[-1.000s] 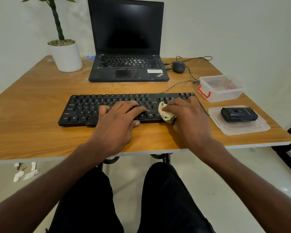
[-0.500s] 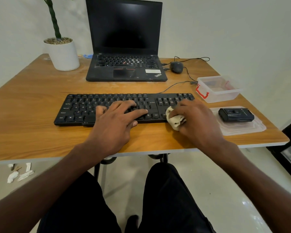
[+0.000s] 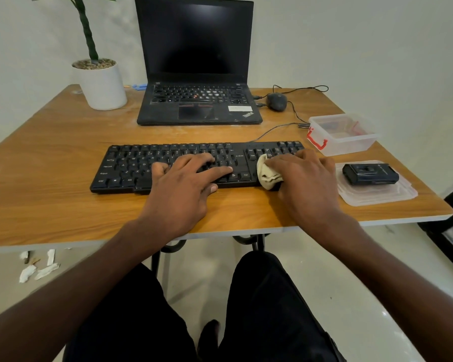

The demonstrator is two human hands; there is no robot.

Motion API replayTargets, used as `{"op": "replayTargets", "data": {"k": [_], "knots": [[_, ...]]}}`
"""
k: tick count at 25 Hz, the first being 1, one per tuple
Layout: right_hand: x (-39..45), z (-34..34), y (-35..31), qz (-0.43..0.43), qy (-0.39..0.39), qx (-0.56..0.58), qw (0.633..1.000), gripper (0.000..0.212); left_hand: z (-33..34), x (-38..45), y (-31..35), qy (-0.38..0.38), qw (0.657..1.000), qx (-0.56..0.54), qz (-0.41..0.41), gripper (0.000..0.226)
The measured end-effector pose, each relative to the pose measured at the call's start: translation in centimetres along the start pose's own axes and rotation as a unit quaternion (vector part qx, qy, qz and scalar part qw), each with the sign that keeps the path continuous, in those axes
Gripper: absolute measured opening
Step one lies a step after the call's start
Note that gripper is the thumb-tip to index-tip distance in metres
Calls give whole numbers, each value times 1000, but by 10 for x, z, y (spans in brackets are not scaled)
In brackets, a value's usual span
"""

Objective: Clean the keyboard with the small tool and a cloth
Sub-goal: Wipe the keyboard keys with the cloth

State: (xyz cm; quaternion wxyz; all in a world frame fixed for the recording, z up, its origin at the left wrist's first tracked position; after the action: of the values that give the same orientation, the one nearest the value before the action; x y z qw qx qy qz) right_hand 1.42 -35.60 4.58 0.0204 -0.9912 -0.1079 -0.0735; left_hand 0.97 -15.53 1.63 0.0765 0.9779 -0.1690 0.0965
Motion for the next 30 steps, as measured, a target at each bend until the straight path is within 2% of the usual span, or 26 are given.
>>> {"op": "replayTargets", "data": {"k": [5,9,10,12,14,16,19,20,23,25,28,30], "knots": [[-10,-2,-20,-78,-48,90,992,58,1,1,0,-11,1000,-2,-9,49],[-5,2,-17,-144,-86,110,980,61,1,1,2,-9,1000,1,-4,49],[-3,0,-8,-129,-83,123,980,55,0,0,1,-9,1000,2,-2,49],[-1,-10,24,-43,-47,127,990,44,1,0,1,-9,1000,4,-1,49],[-2,-20,52,36,4,92,995,42,3,0,1,-13,1000,4,-6,50],[-1,-19,55,31,37,99,994,45,2,1,1,-13,1000,8,-8,50],[5,-3,39,-36,-13,118,992,47,1,0,4,-18,1000,15,-4,48],[6,-3,40,-35,-10,110,993,46,0,-1,6,-16,1000,23,3,48],[3,-17,74,56,49,79,994,41,-4,2,15,-1,1000,26,17,41],[2,-15,86,89,46,78,992,44,-5,13,29,1,1000,4,18,46],[2,-9,58,45,36,98,994,43,9,30,63,-27,998,-20,60,52],[2,-3,27,-12,33,116,993,43,19,36,74,-53,996,-22,75,49]]}}
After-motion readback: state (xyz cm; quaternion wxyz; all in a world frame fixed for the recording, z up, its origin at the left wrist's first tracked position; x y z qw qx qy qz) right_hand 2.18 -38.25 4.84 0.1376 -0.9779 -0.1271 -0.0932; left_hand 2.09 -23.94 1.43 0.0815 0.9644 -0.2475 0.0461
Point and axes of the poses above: each hand's wrist, its own x-axis towards the middle knuckle, its own z-axis out of the palm, y = z × x, the point moved 9 cm from there along x, towards the middle knuckle, and after that the axes turned 13 degrees about -y, right-handed, at the moved point
